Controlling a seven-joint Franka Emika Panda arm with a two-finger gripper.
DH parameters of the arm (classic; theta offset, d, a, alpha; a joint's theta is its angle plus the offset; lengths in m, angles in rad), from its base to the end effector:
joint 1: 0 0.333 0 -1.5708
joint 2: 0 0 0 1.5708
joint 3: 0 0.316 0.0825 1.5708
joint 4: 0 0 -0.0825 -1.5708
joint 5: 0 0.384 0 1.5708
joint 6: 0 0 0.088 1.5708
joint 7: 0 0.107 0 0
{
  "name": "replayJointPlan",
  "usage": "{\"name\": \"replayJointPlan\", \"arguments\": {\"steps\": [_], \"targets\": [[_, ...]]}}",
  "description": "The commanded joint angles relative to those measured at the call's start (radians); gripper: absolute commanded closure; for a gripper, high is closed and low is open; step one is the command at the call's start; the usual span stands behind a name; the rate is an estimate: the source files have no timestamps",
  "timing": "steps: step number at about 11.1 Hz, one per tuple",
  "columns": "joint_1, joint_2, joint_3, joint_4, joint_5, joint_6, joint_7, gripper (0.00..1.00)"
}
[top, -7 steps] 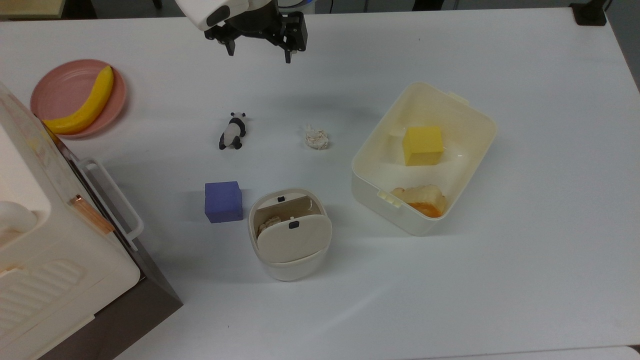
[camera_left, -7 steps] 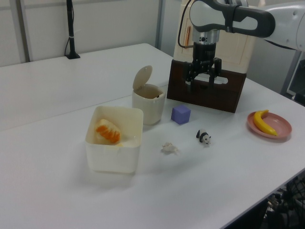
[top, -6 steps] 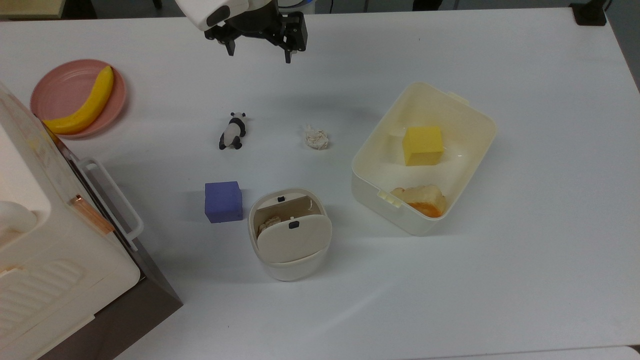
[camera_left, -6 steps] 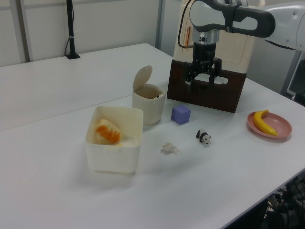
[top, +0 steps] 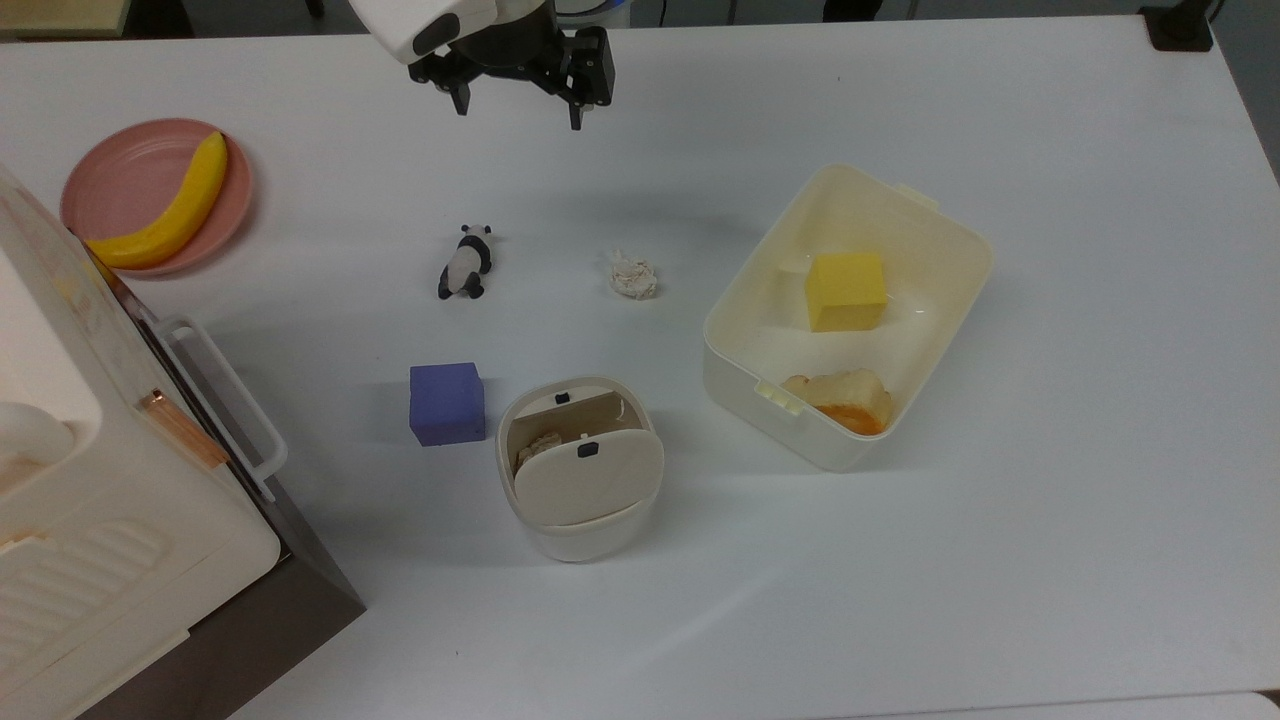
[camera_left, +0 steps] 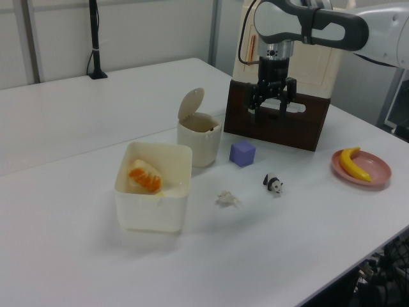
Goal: Grab it up and put it in the trash
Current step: 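Move the open gripper toward the crumpled white paper scrap, then lower the gripper onto the white paper scrap and close it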
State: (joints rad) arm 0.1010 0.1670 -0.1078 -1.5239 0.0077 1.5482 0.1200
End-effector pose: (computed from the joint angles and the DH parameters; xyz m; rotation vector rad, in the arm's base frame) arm 0.5967 0.0015 0.5489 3.1093 -0.1976 -0.2199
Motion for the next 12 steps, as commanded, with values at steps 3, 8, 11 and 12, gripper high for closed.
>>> {"name": "replayJointPlan", "arguments": {"steps": [3,8,11,12], "targets": [[0.006,-0.011,-0.001,-0.067,0.0,0.076,-0.095,0.0],[0.014,0.011,0.007,-0.097,0.002,0.096,-0.102,0.0],[0.006,0.063,0.007,-0.124,-0.002,0.134,-0.184,0.01],[0.008,0.087,0.007,-0.125,-0.008,0.142,-0.197,0.01]]}}
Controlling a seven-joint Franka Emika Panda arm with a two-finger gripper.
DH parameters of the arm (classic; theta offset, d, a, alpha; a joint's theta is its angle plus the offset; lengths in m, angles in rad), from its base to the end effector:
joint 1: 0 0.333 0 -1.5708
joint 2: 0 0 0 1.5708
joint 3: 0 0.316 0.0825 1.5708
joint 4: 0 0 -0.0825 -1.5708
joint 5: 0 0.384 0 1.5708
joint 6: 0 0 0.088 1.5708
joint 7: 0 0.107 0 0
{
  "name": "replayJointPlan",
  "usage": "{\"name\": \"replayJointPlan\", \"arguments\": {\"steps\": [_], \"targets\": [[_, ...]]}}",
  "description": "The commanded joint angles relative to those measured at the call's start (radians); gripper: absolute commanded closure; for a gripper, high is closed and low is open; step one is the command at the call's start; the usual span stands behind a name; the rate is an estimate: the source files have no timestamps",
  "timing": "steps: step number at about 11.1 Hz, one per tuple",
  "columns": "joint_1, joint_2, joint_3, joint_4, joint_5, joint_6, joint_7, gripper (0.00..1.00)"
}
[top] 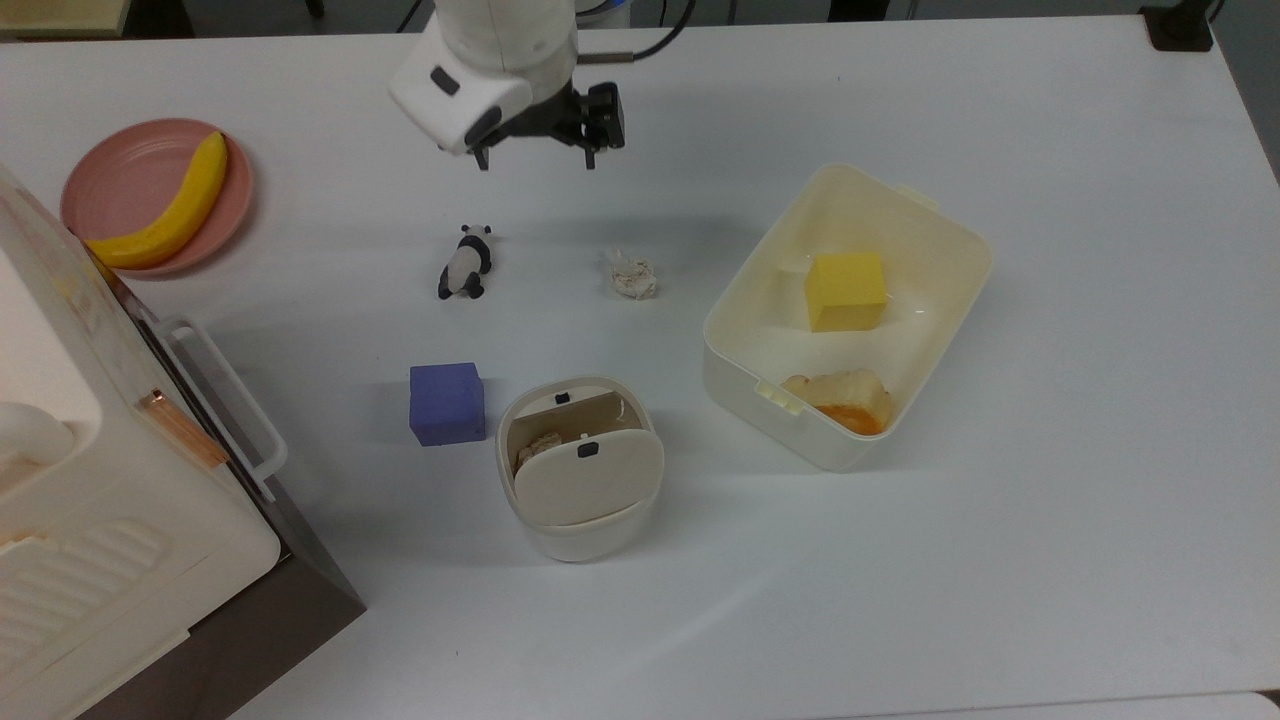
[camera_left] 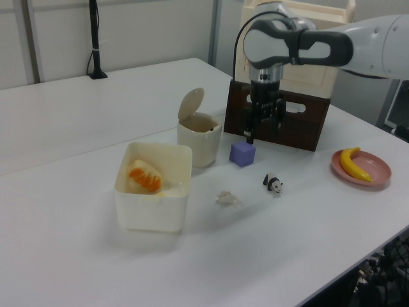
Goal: Grab it up and put it in the trash
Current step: 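Lower the gripper onto the white paper scrap and close it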
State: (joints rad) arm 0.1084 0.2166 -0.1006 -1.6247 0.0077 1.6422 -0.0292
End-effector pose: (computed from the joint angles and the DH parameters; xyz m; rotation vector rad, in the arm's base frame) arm 0.6054 0.0101 0.4791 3.1137 0.0559 -0.3095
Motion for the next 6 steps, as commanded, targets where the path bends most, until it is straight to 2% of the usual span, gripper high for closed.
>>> {"name": "replayJointPlan", "arguments": {"steps": [1,4,6], "targets": [[0.01,0.064,-0.001,-0.04,-0.027,0.054,-0.07,0.01],[0.082,0.145,-0.001,-0.067,-0.037,0.146,-0.058,0.01],[0.122,0.213,-0.001,-0.069,-0.044,0.215,0.001,0.01]]}}
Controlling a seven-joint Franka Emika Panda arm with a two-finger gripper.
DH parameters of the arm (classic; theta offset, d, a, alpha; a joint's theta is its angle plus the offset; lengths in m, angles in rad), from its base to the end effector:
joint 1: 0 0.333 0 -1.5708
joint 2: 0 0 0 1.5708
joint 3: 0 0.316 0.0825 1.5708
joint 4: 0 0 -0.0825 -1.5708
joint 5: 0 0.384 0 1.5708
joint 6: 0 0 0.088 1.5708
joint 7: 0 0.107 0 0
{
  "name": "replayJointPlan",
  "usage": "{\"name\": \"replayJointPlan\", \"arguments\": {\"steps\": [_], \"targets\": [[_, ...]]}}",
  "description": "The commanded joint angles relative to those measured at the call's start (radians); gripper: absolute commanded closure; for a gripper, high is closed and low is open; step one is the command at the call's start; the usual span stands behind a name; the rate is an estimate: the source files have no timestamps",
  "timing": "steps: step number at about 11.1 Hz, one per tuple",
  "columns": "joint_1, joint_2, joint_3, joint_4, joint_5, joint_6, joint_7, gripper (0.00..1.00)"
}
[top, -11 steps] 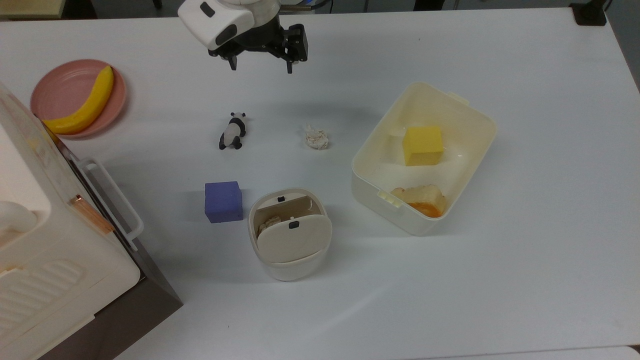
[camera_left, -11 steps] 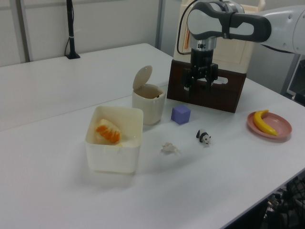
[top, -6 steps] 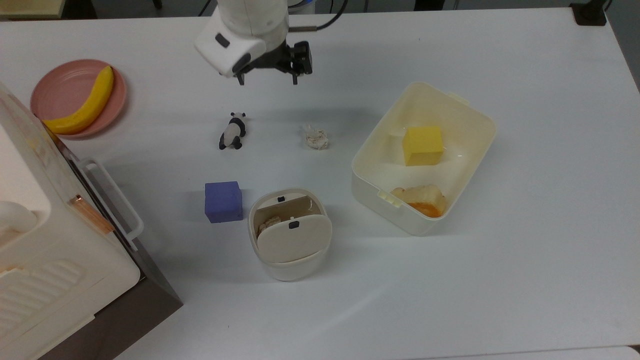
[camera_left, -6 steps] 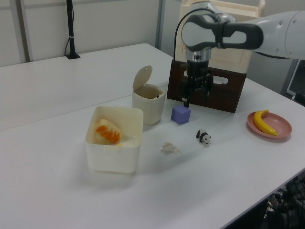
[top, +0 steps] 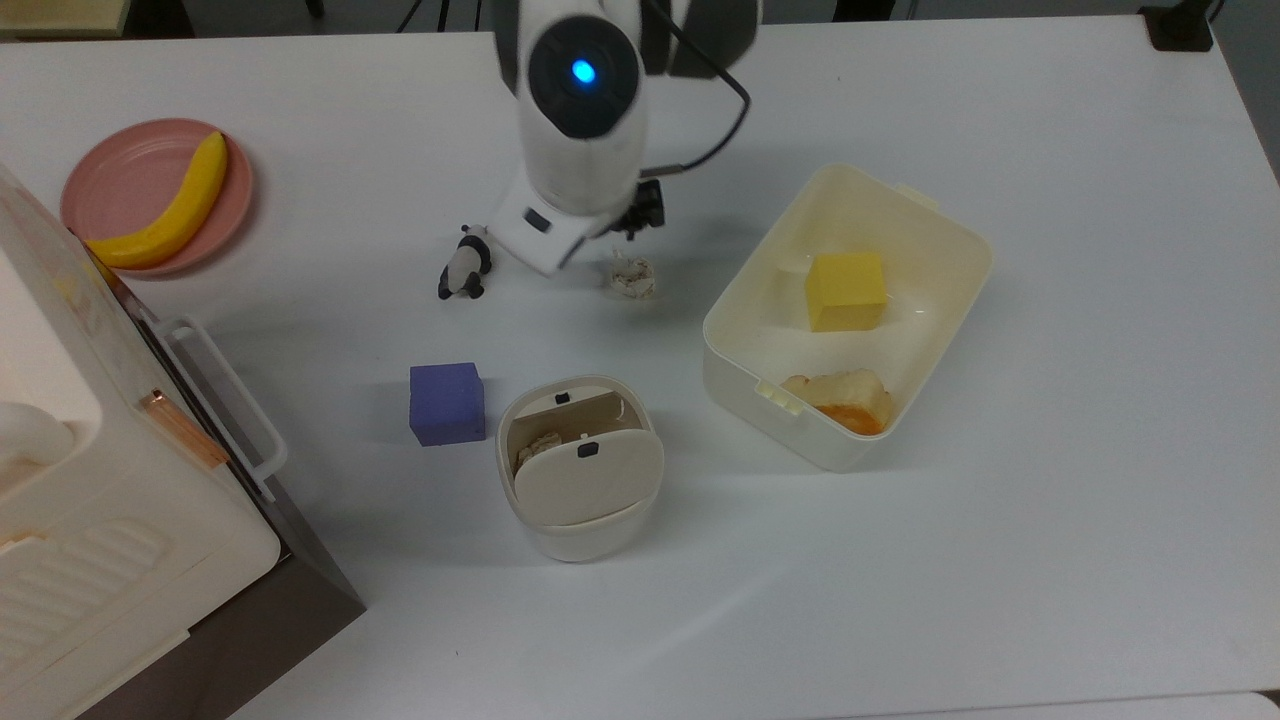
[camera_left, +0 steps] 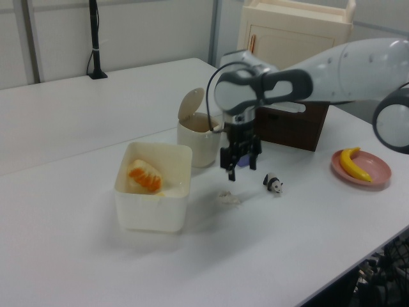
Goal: Grab it up and put it in the trash
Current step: 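Lower the gripper onto the white paper scrap and close it, then lift the paper scrap and carry it toward the white trash bin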
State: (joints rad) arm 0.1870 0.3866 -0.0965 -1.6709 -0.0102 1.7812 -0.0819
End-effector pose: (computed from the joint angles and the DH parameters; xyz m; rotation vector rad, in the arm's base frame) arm 0.6260 0.0615 0.3620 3.0527 0.2724 -0.4231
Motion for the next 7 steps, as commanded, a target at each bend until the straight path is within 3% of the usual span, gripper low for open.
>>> {"name": "replayJointPlan", "arguments": {"steps": [1,3,4,5,7], "targets": [[0.063,0.069,-0.005,-0.024,-0.049,0.095,0.085,0.01],[0.077,0.093,-0.005,-0.039,-0.051,0.125,0.096,0.01],[0.089,0.094,-0.005,-0.055,-0.054,0.148,0.094,0.08],[0.089,0.094,-0.005,-0.065,-0.08,0.164,0.093,0.39],[0.088,0.087,-0.005,-0.064,-0.093,0.155,0.08,0.64]]}}
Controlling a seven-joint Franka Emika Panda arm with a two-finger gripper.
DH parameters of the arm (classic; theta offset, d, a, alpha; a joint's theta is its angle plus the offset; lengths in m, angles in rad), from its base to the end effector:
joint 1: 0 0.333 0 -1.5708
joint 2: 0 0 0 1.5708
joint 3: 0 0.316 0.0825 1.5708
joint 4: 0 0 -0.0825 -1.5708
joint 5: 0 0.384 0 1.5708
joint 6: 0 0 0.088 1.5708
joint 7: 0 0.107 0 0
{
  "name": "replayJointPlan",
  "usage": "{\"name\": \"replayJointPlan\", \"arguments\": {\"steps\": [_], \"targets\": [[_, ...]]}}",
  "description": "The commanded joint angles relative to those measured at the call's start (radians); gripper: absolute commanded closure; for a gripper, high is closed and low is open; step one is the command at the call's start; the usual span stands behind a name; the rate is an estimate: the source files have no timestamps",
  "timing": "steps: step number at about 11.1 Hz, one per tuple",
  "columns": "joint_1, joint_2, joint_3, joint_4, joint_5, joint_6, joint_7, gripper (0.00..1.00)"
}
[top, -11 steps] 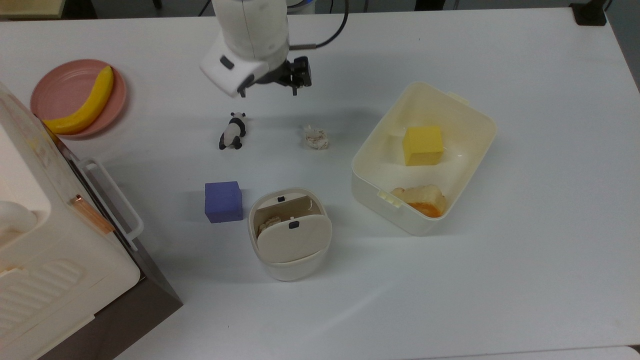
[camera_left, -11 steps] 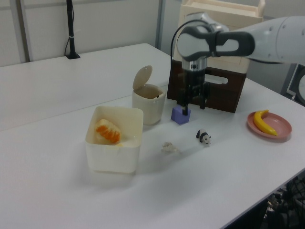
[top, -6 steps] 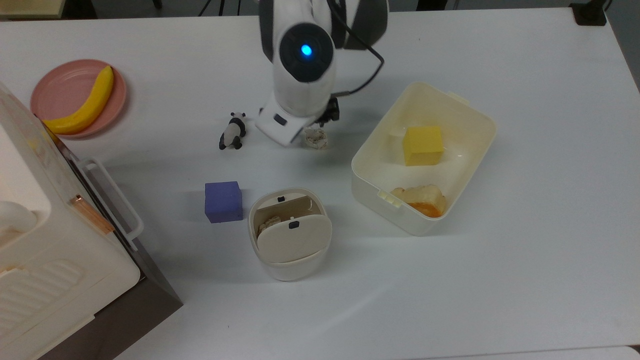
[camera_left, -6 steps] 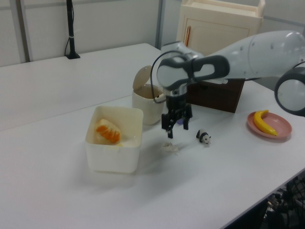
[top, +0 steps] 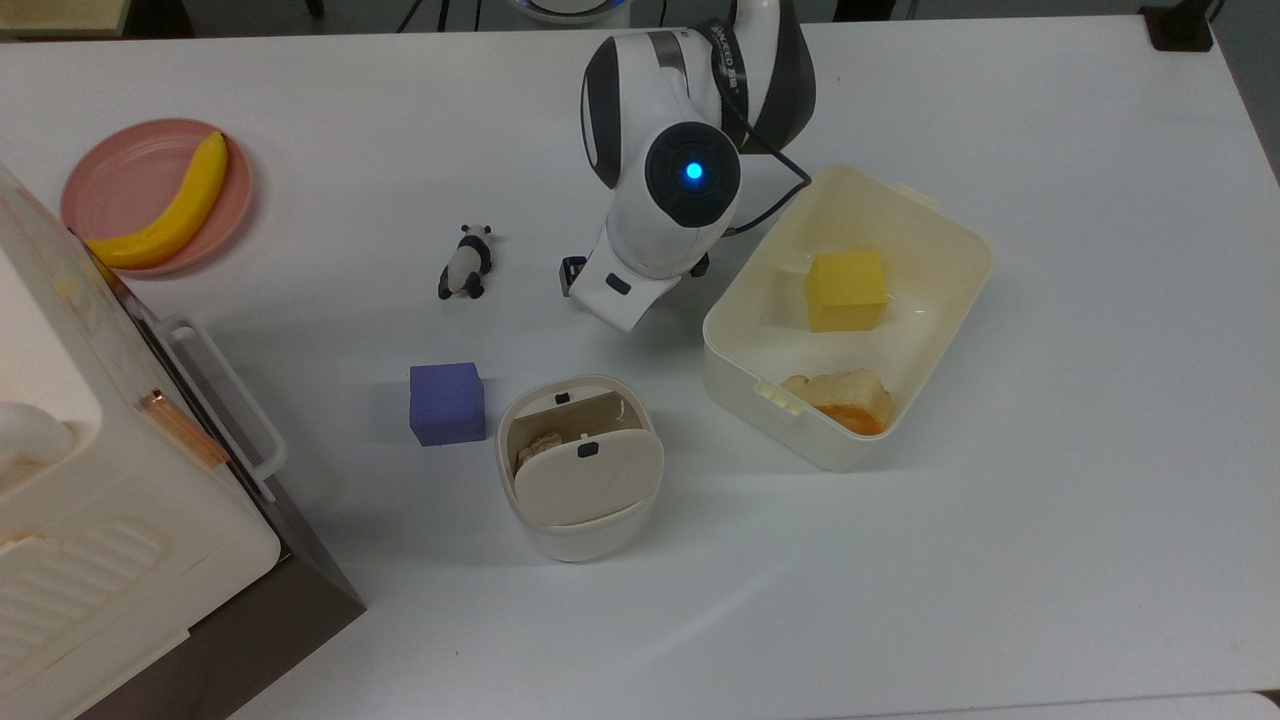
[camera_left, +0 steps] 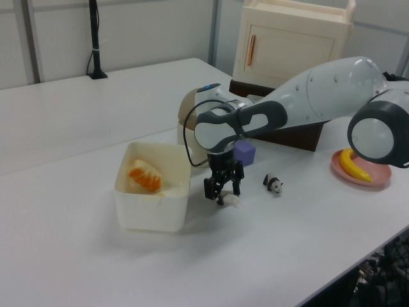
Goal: Grab it up and put it in the trash
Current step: 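Lift the paper scrap and carry it toward the white trash bin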
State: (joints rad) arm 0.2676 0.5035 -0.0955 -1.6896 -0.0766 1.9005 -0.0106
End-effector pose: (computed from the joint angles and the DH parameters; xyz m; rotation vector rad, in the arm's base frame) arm 0.6291 0.1092 0.2870 2.9552 0.3312 -0.4203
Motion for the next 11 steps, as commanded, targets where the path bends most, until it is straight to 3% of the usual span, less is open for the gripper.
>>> {"name": "replayJointPlan", "arguments": {"steps": [1,2,5,8,10,11], "targets": [[0.002,-0.037,-0.006,-0.041,-0.026,0.034,-0.002,0.8],[-0.002,-0.051,-0.007,-0.033,-0.016,0.032,-0.006,1.0],[-0.016,-0.115,-0.015,0.011,-0.008,0.015,0.007,1.0],[-0.079,-0.138,-0.016,0.192,0.027,0.014,0.058,1.0],[-0.128,-0.132,-0.016,0.234,0.058,0.095,0.197,1.0],[-0.142,-0.122,-0.016,0.232,0.069,0.194,0.286,0.95]]}}
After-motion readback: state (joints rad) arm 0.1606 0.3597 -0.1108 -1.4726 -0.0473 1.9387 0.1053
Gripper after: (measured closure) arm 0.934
